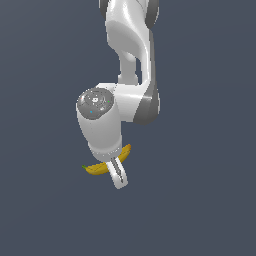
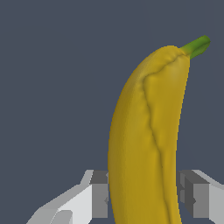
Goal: Pick up the object and move it to a goal position.
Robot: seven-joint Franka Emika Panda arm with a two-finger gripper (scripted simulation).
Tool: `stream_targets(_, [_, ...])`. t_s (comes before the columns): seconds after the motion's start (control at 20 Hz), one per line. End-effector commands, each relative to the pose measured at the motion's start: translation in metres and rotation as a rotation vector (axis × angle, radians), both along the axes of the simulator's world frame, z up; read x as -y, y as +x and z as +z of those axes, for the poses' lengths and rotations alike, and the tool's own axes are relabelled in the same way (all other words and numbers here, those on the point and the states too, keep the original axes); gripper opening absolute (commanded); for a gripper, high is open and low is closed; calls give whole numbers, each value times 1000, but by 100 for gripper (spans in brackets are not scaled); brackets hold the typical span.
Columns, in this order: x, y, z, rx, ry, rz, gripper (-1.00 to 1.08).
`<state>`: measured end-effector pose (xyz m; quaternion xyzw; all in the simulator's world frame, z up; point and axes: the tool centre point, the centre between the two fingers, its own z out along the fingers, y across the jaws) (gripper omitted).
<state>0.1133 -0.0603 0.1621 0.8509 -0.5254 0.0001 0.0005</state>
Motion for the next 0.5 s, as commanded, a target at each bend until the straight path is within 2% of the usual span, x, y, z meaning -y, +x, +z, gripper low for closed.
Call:
stream_targets(0.0, [3,4,15,0,0,0,-100])
stream_targets(0.45, [7,9,34,0,1,1,-100])
